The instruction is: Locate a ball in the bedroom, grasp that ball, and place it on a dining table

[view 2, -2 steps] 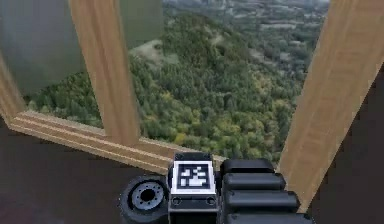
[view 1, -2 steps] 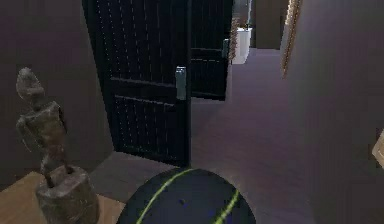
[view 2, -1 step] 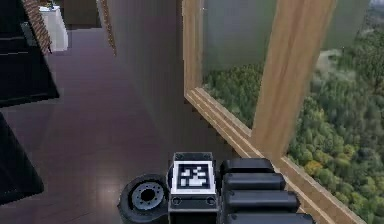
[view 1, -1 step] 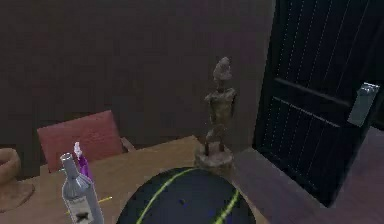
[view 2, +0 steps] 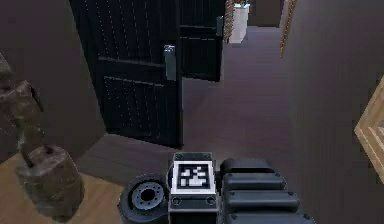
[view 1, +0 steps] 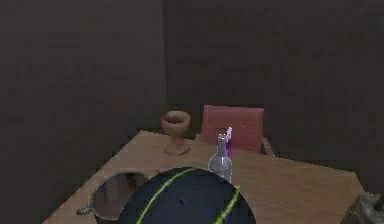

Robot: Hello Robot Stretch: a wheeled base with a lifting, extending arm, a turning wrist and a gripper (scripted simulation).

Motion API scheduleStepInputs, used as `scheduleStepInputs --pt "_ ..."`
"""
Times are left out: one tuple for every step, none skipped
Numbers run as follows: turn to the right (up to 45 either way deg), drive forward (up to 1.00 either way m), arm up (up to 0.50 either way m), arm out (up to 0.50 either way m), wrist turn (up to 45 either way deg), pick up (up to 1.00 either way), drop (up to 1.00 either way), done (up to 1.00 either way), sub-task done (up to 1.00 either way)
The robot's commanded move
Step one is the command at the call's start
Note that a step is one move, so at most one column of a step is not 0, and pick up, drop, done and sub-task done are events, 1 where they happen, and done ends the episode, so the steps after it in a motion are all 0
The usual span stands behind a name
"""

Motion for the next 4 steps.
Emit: scheduleStepInputs --pt "-45.0 0.0 0.0 0.0 0.0 0.0 0.0 0.0 0.0" --pt "-12.0 0.0 0.0 0.0 0.0 0.0 0.0 0.0 0.0" --pt "0.0 0.0 0.0 0.3 0.0 0.0 0.0 0.0 0.0" --pt "0.0 0.0 0.0 0.0 45.0 0.0 0.0 0.0 0.0"
